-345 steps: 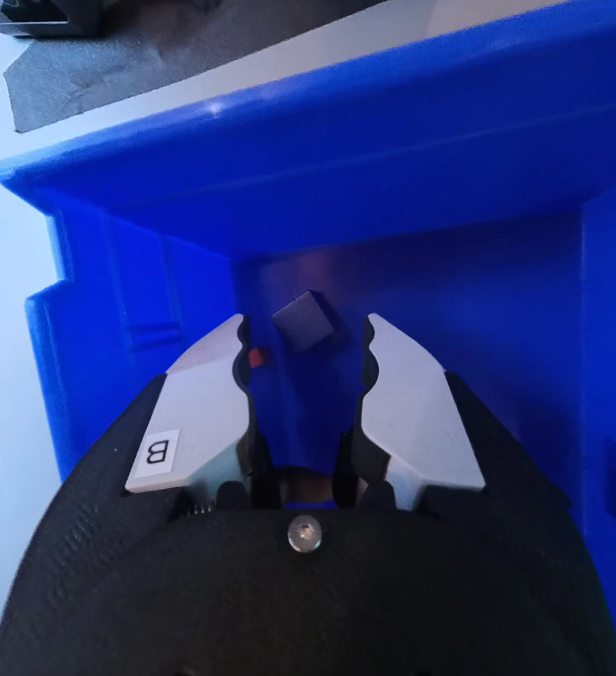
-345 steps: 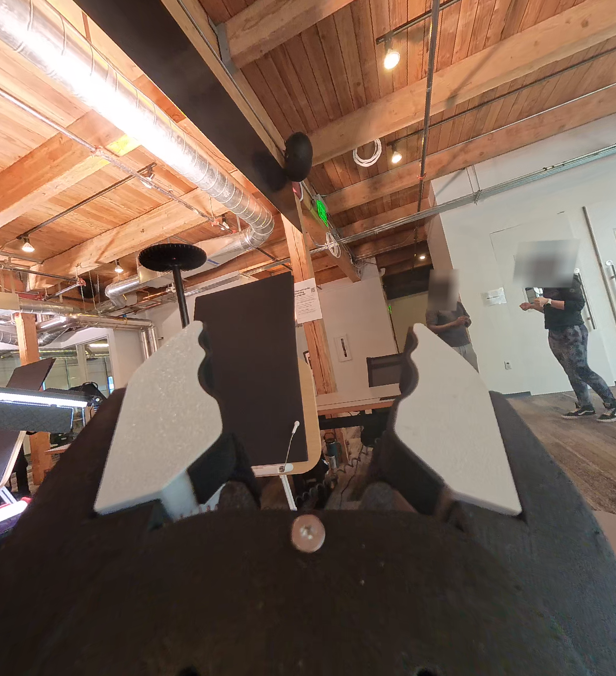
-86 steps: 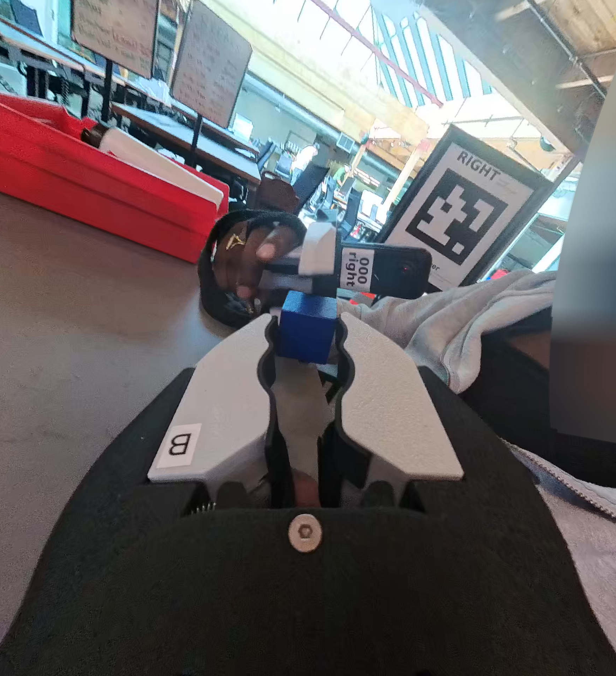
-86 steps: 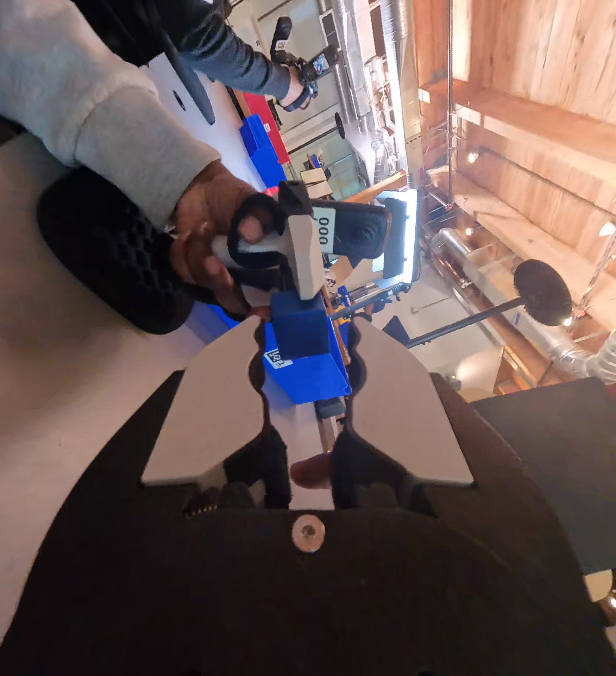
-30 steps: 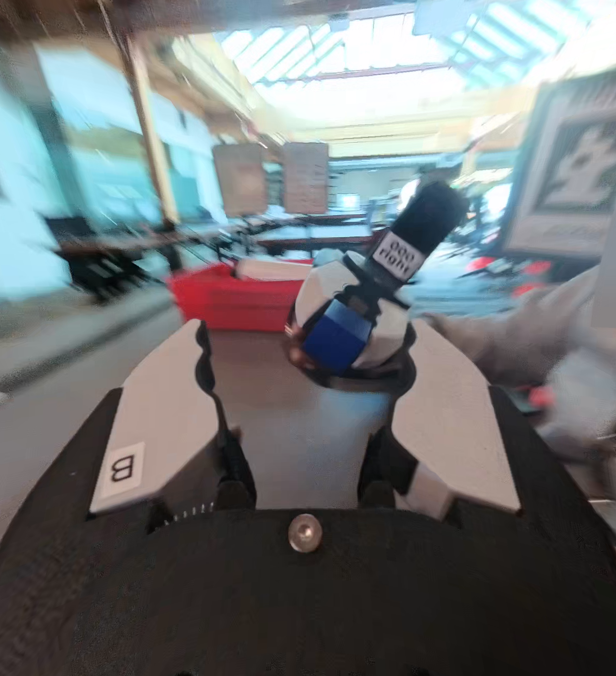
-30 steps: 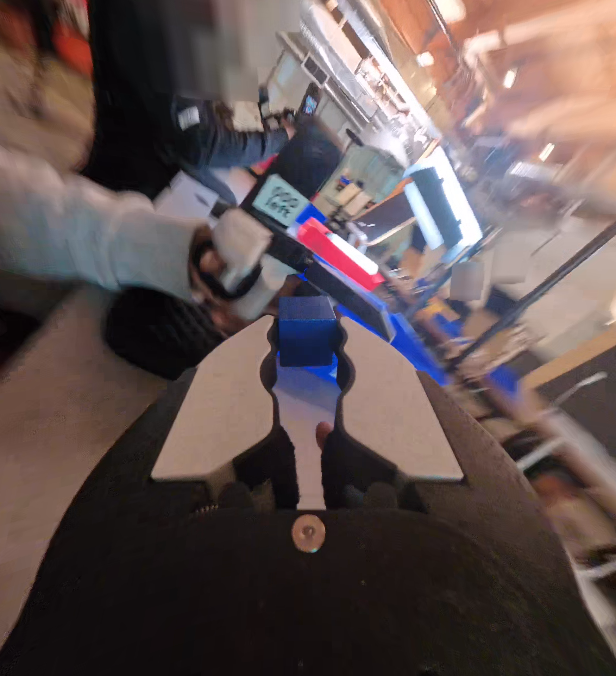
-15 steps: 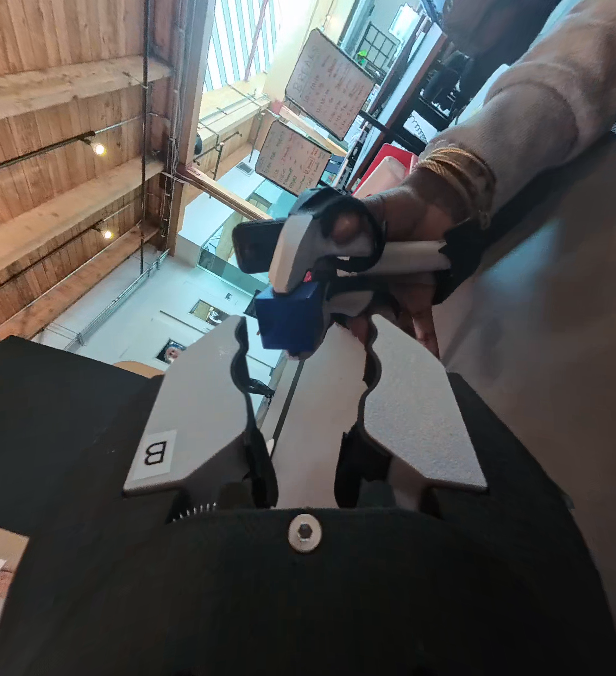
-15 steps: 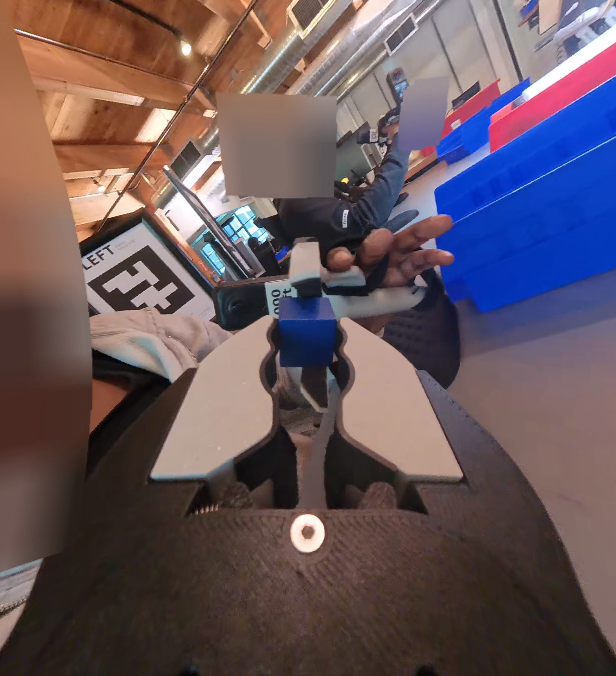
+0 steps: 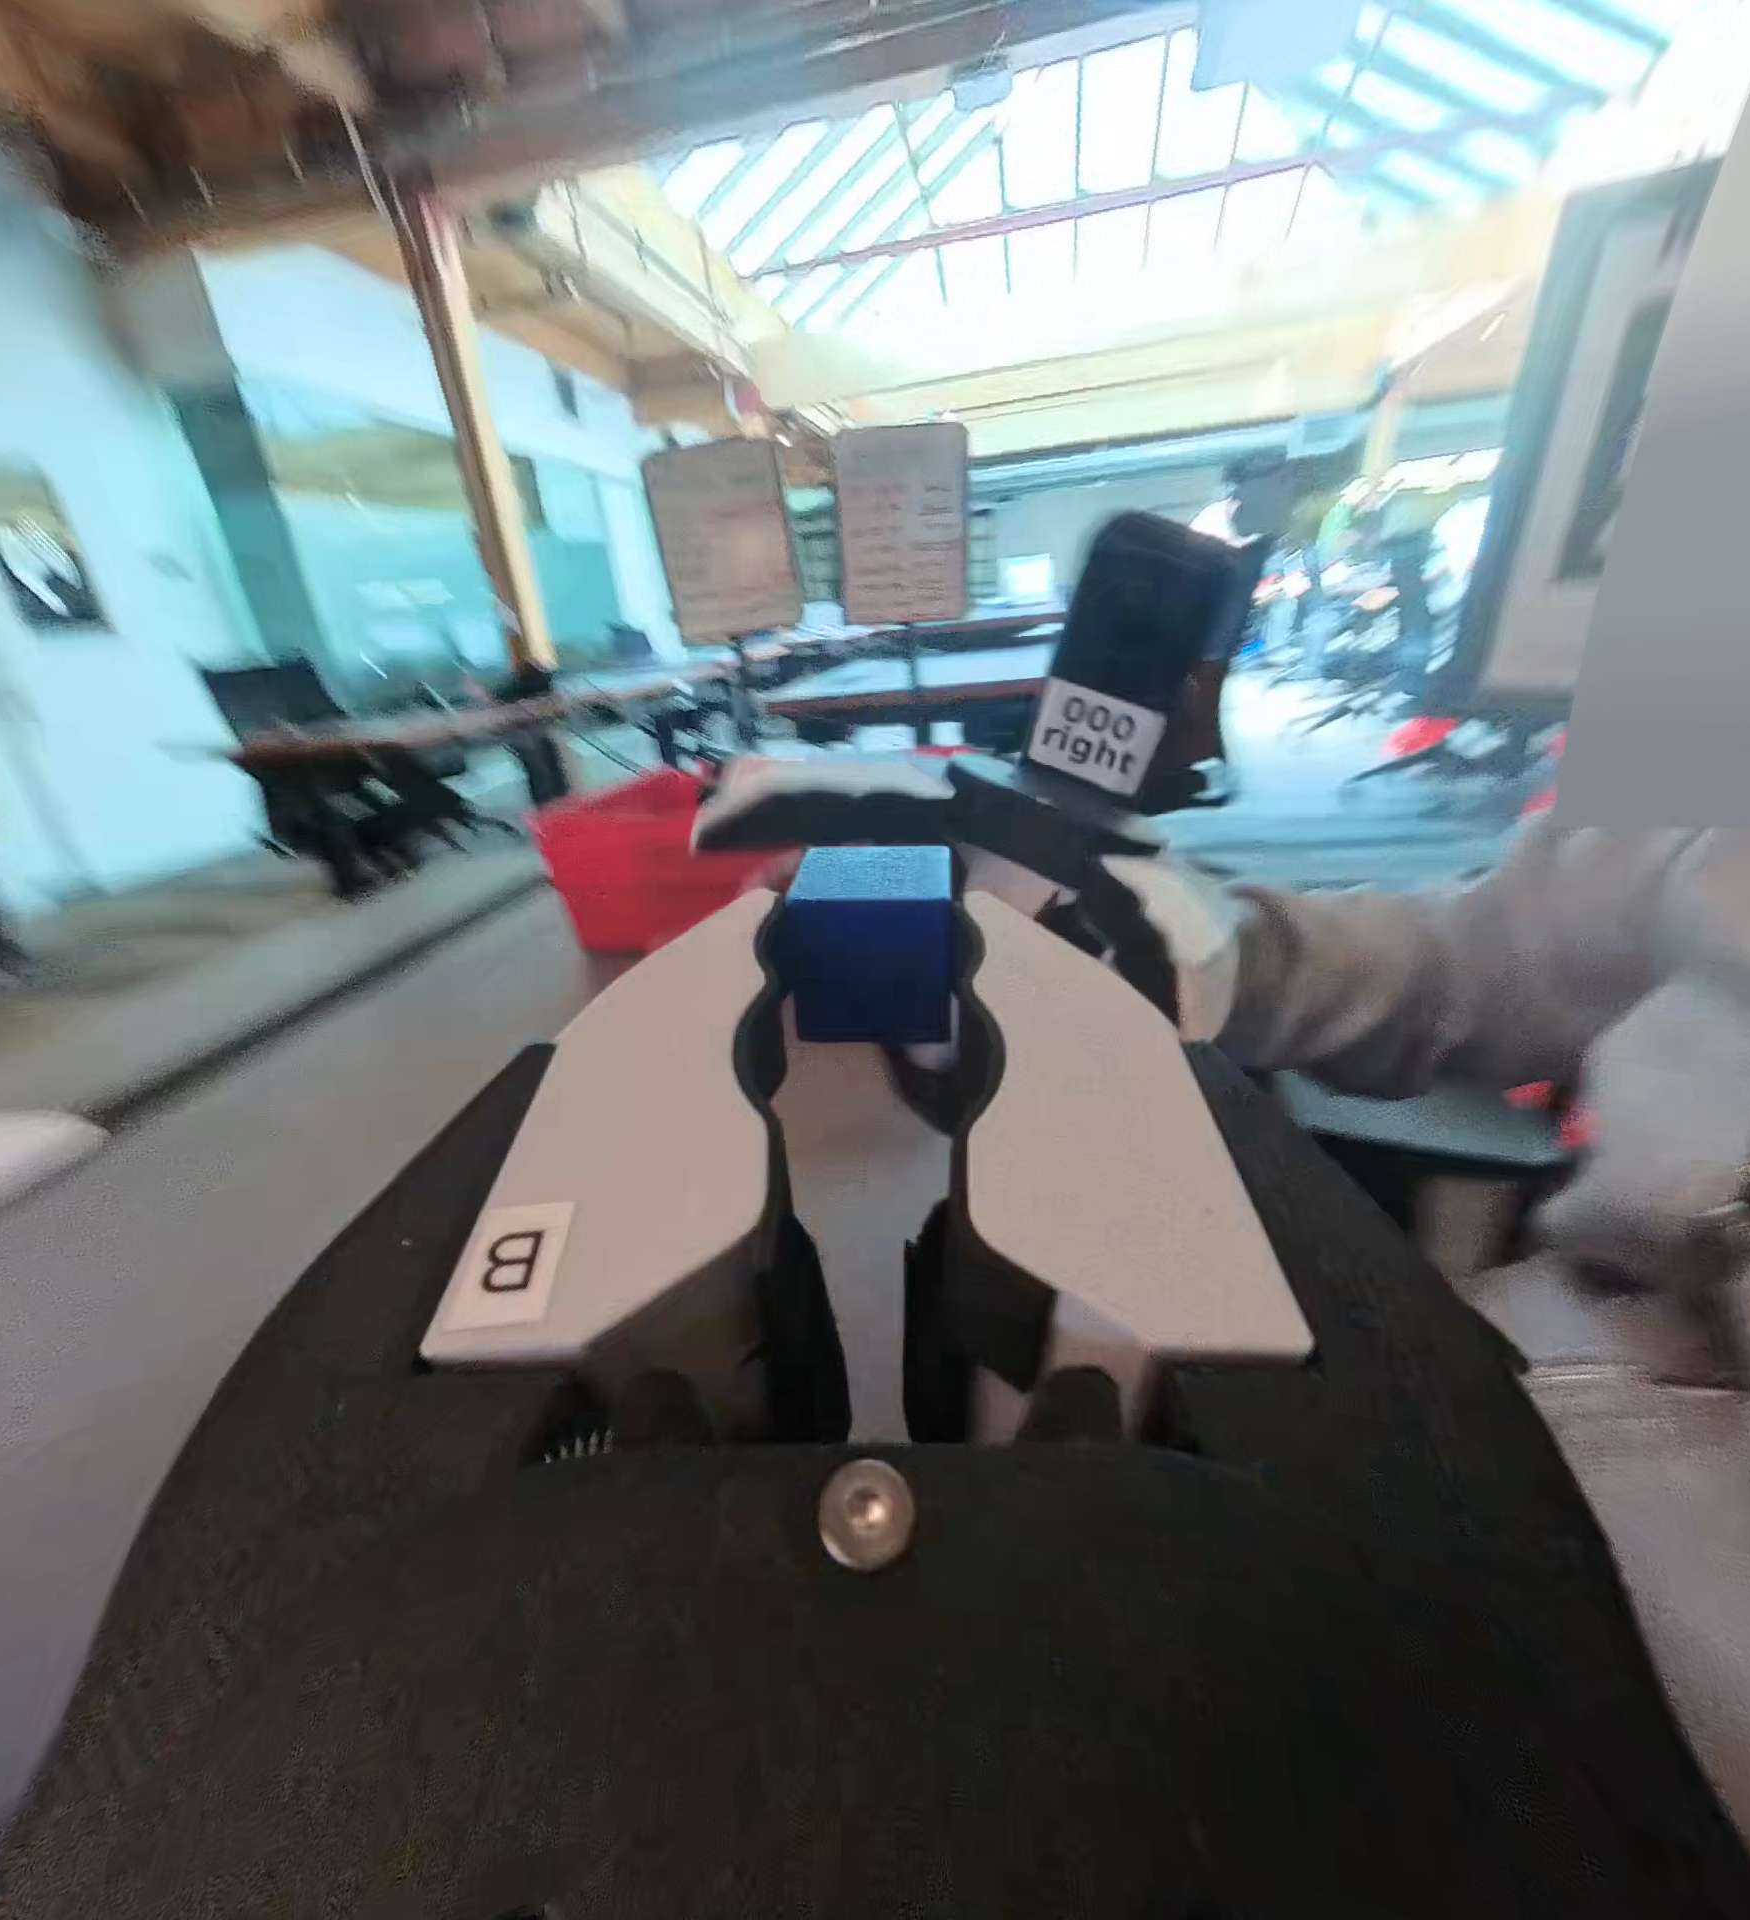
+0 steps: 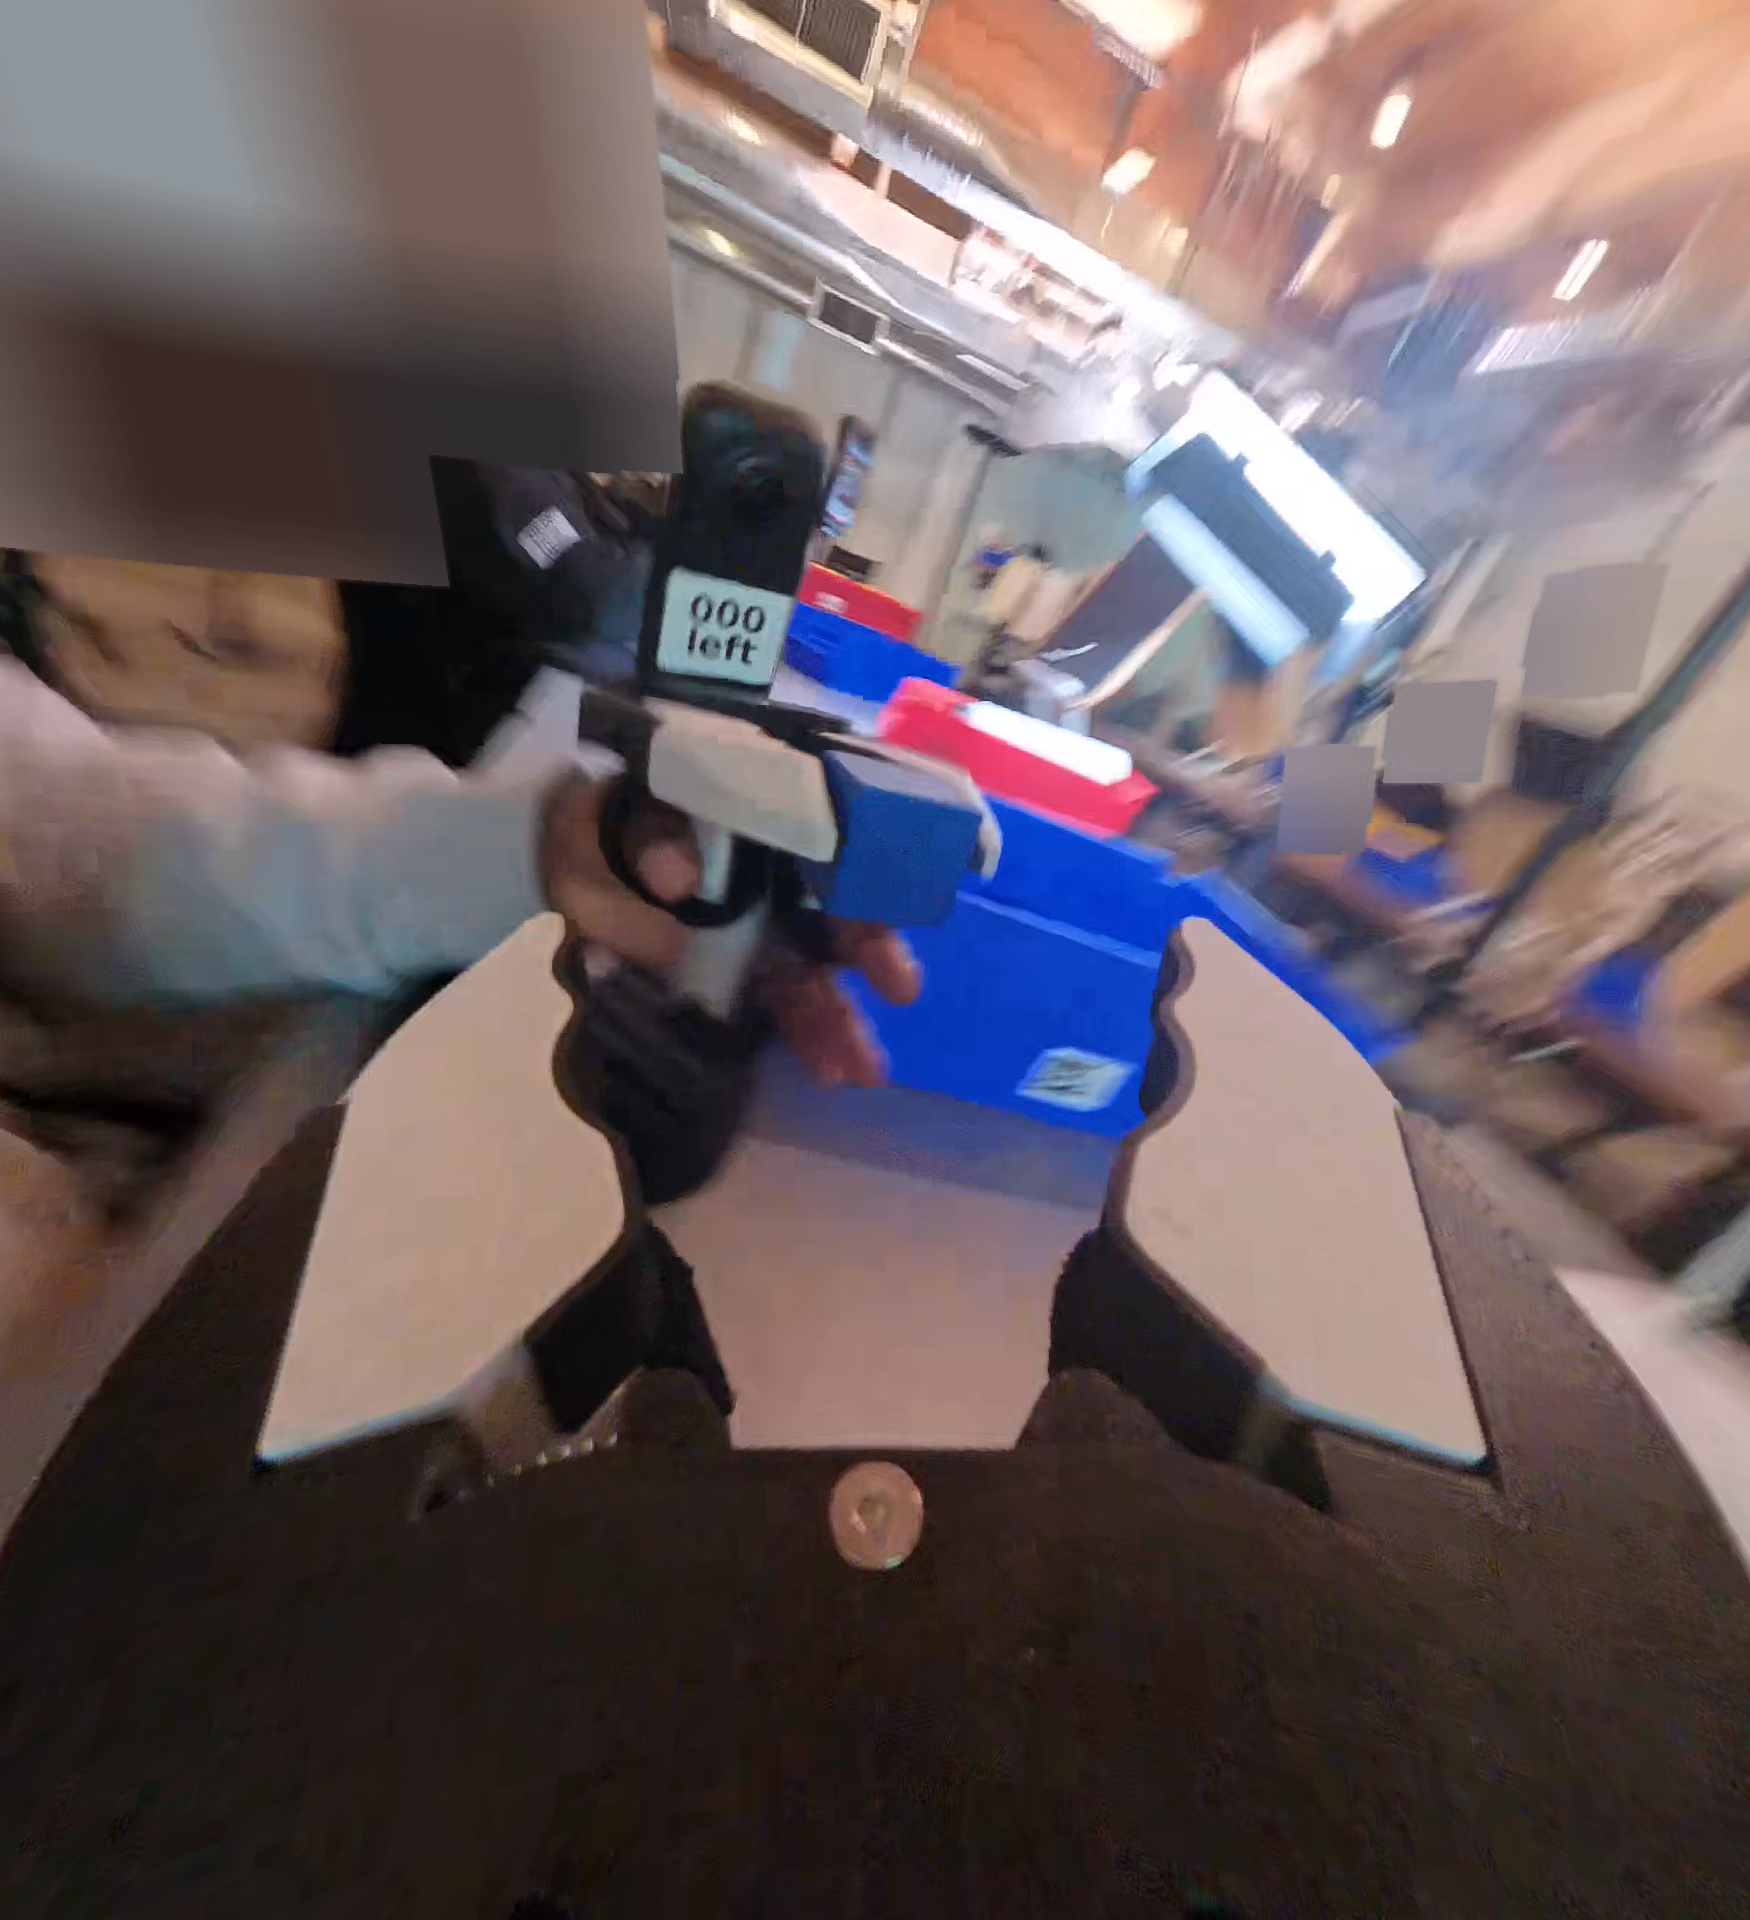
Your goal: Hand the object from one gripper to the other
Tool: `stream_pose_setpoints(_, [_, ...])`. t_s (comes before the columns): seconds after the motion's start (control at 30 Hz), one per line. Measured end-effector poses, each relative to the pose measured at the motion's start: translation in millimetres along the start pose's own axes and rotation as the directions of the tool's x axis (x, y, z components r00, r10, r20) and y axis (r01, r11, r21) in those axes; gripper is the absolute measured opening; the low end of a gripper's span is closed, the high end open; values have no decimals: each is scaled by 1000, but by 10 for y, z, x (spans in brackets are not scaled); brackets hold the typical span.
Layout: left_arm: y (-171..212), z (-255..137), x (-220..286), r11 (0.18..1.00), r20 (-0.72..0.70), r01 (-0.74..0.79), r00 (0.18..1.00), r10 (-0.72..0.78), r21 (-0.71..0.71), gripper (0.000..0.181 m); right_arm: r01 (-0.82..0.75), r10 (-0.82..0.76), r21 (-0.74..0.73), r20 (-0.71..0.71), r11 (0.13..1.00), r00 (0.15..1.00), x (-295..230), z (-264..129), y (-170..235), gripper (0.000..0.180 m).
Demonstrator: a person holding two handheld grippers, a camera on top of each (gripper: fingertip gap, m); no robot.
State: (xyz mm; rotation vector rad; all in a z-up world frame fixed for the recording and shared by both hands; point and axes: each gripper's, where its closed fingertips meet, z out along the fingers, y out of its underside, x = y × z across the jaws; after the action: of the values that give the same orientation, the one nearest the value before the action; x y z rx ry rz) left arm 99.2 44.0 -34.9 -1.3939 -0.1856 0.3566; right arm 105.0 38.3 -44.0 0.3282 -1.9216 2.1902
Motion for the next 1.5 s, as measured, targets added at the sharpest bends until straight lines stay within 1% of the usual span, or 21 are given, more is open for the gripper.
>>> stream_pose_setpoints(0.03, [50, -1, 10, 991, -44, 132, 990, -133, -24, 28, 187, -187, -18, -46, 982, 981, 3, -10, 0, 98])
stream_pose_setpoints(0.1, [170, 10, 109, 920, -152, 376, 908, -389, -110, 28, 495, -499, -60, -91, 867, 862, -48, -29, 7, 87])
stream_pose_setpoints(0.17, [179, 27, 162, 860, -210, 493, 834, -510, -129, 28, 664, -667, -69, -90, 745, 739, -150, -28, 13, 74])
stream_pose_setpoints(0.27, [245, 33, 233, 839, -229, 511, 808, -543, -185, 28, 727, -732, -79, -60, 682, 679, -238, -9, 52, 63])
stream_pose_setpoints(0.37, [325, 46, 350, 825, -258, 503, 787, -560, -258, 28, 737, -741, -84, -30, 671, 671, -273, 4, 102, 57])
stream_pose_setpoints(0.43, [369, 66, 404, 812, -269, 507, 771, -577, -289, 28, 745, -748, -87, -5, 661, 663, -307, 9, 136, 41])
stream_pose_setpoints(0.53, [347, 73, 391, 824, -272, 501, 781, -563, -266, 28, 740, -743, -105, 13, 664, 669, -317, 16, 163, 29])
stream_pose_setpoints(0.6, [257, 90, 373, 871, -285, 452, 824, -490, -191, 33, 702, -705, -98, -8, 706, 709, -282, 5, 115, 28])
stream_pose_setpoints(0.67, [111, 104, 335, 947, -263, 317, 911, -318, -49, 59, 584, -586, -74, -23, 809, 810, -226, -18, 47, 29])
stream_pose_setpoints(0.73, [14, 109, 258, 996, -147, 68, 987, -58, 63, 78, 363, -364, -37, -20, 931, 931, -148, -37, -16, 29])
stream_pose_setpoints(0.8, [44, 123, 198, 978, -39, -209, 977, 209, 24, 82, 48, -48, -11, 43, 999, 998, -107, -54, -47, 29])
stream_pose_setpoints(0.83, [70, 132, 171, 942, 4, -334, 942, 334, -11, 82, -114, 114, -2, 88, 993, 990, -100, -65, -66, 29])
stream_pose_setpoints(0.9, [145, 162, 191, 842, 26, -535, 843, 538, -73, 82, -401, 400, -28, 169, 916, 901, -82, -79, -68, 29])
stream_pose_setpoints(1.03, [348, 218, 211, 633, -16, -751, 647, 762, -189, 69, -735, 757, -199, 273, 648, 593, -148, -87, 24, 28])
stream_pose_setpoints(1.13, [420, 227, 226, 569, -50, -794, 591, 805, -211, 46, -796, 834, -265, 272, 544, 480, -187, -72, 102, 29])
stream_pose_setpoints(1.2, [412, 216, 198, 566, -43, -793, 589, 807, -225, 31, -796, 840, -280, 264, 537, 474, -203, -66, 125, 29])
stream_pose_setpoints(1.27, [400, 211, 207, 612, -42, -761, 633, 773, -215, 29, -784, 828, -276, 263, 556, 495, -212, -62, 118, 29])
stream_pose_setpoints(1.3, [382, 205, 206, 645, -37, -735, 665, 746, -209, 29, -776, 817, -263, 263, 573, 514, -206, -56, 105, 30])
stream_pose_setpoints(1.37, [295, 184, 202, 761, -13, -628, 773, 635, -165, 29, -750, 769, -190, 263, 633, 582, -162, -40, 46, 54])
stream_pose_setpoints(1.43, [154, 137, 196, 888, -3, -453, 891, 454, -83, 28, -676, 671, -76, 247, 733, 699, -98, -39, -43, 68])
stream_pose_setpoints(1.5, [36, 74, 171, 980, -36, -197, 980, 197, -5, 28, -502, 489, 29, 184, 865, 853, -36, -52, -116, 78])
